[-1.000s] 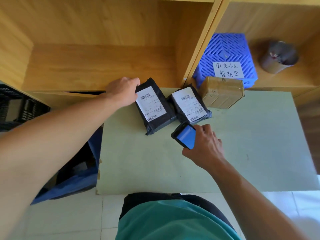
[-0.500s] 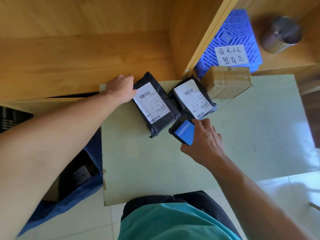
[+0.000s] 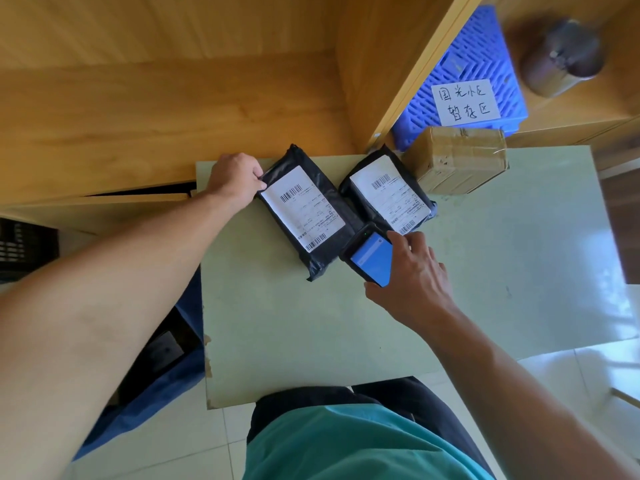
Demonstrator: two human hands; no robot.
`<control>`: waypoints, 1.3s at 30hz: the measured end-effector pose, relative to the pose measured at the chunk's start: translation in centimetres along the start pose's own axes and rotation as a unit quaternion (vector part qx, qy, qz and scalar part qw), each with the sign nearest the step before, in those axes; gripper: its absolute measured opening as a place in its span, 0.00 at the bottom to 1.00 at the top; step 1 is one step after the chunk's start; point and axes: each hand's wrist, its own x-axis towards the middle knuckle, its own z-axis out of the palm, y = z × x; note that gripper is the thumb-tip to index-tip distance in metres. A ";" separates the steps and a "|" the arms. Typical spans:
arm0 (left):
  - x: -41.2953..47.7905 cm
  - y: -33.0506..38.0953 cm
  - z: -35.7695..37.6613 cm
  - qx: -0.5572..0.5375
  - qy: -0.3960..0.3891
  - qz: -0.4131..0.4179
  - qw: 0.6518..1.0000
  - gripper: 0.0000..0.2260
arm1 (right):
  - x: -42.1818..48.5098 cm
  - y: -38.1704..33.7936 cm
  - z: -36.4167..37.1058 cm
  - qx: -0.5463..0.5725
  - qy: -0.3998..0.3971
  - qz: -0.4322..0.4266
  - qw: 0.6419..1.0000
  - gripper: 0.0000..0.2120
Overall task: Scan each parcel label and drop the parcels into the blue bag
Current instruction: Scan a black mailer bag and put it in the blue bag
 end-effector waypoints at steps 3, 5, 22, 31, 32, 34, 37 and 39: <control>-1.3 -0.7 -0.1 -0.013 0.003 -0.012 1.000 0.08 | -0.3 0.1 0.0 0.006 -0.003 -0.005 1.000 0.44; -2.4 -0.7 -0.5 -0.005 0.014 -0.005 1.000 0.03 | -0.6 0.0 -0.1 0.008 -0.003 -0.011 1.000 0.44; -22.6 -11.0 -14.1 0.113 0.156 -0.089 0.977 0.08 | -4.7 -10.9 0.3 0.040 0.007 -0.259 0.965 0.39; -31.2 -19.7 -15.5 0.047 0.141 -0.222 0.963 0.09 | -7.1 -13.2 2.1 0.028 -0.018 -0.309 0.950 0.39; -31.4 -19.9 -15.2 0.032 0.138 -0.224 0.964 0.12 | -7.1 -13.1 2.2 0.025 -0.020 -0.307 0.951 0.39; -31.1 -19.6 -14.3 0.014 0.137 -0.219 0.966 0.14 | -7.1 -12.6 2.4 0.020 -0.022 -0.297 0.954 0.40; -30.0 -18.8 -13.7 0.011 0.132 -0.202 0.970 0.15 | -6.9 -11.7 2.4 0.023 -0.015 -0.288 0.957 0.39; -28.9 -18.0 -13.5 0.003 0.130 -0.189 0.973 0.15 | -6.6 -10.9 2.2 0.028 -0.011 -0.279 0.960 0.38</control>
